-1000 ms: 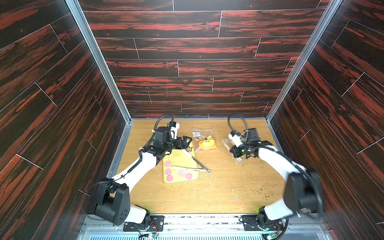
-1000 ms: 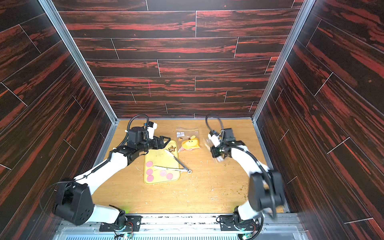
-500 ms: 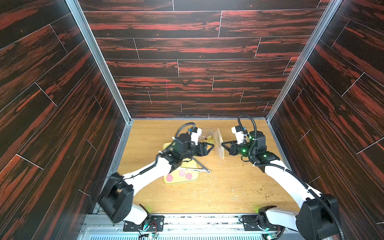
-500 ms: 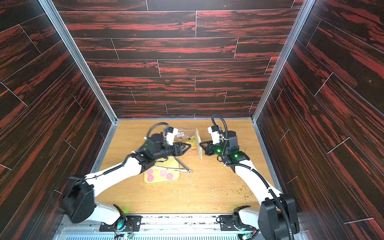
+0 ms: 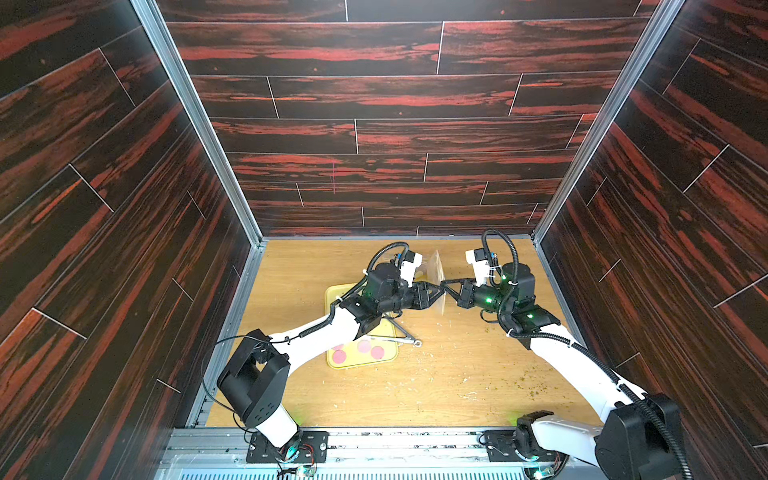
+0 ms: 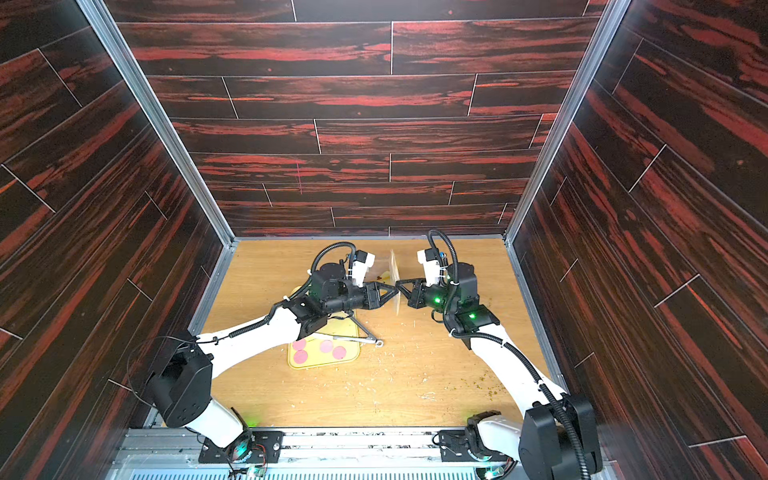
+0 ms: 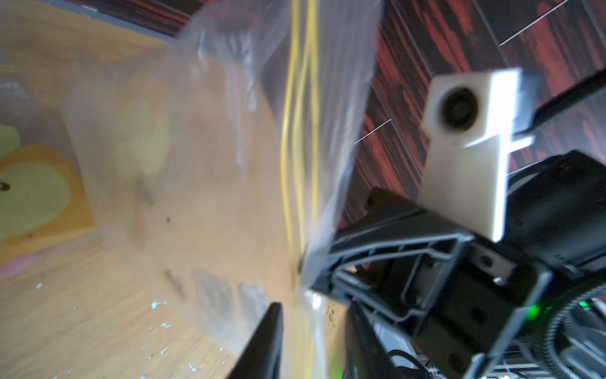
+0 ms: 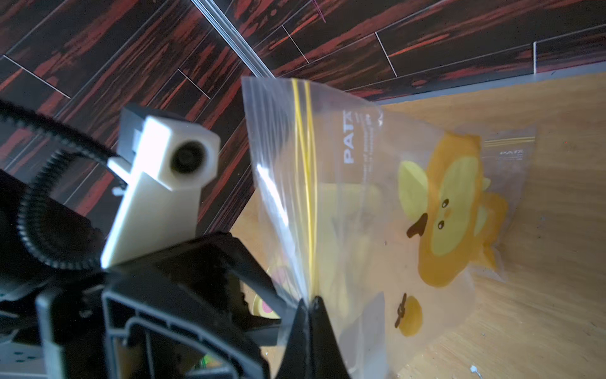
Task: Put the cookies into a resealable bag to prevent moisture
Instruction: Open the ziploc bag.
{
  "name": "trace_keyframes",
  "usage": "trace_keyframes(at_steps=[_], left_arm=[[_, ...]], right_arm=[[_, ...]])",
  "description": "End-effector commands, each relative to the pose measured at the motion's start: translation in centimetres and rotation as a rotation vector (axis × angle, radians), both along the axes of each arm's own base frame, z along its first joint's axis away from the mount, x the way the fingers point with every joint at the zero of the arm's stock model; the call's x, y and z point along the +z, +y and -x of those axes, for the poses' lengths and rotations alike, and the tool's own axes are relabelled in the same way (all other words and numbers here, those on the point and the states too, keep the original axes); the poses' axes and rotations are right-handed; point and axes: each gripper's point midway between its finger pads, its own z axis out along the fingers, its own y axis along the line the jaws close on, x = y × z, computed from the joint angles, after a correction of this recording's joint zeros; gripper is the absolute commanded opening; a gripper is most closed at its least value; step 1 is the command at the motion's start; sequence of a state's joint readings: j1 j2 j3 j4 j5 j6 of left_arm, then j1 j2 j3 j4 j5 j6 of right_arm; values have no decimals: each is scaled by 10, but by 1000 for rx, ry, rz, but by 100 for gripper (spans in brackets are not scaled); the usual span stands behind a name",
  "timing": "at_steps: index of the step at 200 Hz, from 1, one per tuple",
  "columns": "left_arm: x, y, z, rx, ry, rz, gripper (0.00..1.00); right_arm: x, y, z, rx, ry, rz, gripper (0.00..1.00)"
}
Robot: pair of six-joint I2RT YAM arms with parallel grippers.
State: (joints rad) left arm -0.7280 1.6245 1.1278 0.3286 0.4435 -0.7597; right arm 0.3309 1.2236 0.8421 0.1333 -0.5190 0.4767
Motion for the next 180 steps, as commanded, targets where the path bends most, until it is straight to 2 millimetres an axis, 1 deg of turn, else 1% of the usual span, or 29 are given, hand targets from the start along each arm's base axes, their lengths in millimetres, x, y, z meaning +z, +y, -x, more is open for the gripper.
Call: trace_keyframes(at_steps=[1,6,22,46,53,66,80,104,130,145,180], left_arm=[[4,-3,-1,-9,-20,-7,23],[4,-3,-1,-9,-22,-12,21],[1,-3,-2,-9,-22,-26,20],[-2,-3,-3,-10,-21,-37,17],[-1,-3,-2,-12,-23,-34,14],[3,-3,-1,-20,-34,-30,4],[7,-3,1,-26,-43,-26,0],[9,2,1,-12,-60,-58,0],[1,27,-3,75,-104,-190,0],[4,38,-6,115,-136,-221,0],[9,44,-6,121,-163,-283,0]], right_arm=[[14,4,9,31,-30,-43,0],[14,4,8,31,-32,-43,0],[15,5,10,40,-32,-52,0],[15,5,10,41,-33,-54,0],[14,5,10,41,-31,-53,0],[14,5,10,41,-31,-56,0],[15,6,11,45,-33,-58,0],[13,3,10,31,-30,-39,0],[8,-8,6,-24,-37,40,0],[6,-11,7,-38,-37,69,0],[-4,-15,6,-53,-21,114,0]])
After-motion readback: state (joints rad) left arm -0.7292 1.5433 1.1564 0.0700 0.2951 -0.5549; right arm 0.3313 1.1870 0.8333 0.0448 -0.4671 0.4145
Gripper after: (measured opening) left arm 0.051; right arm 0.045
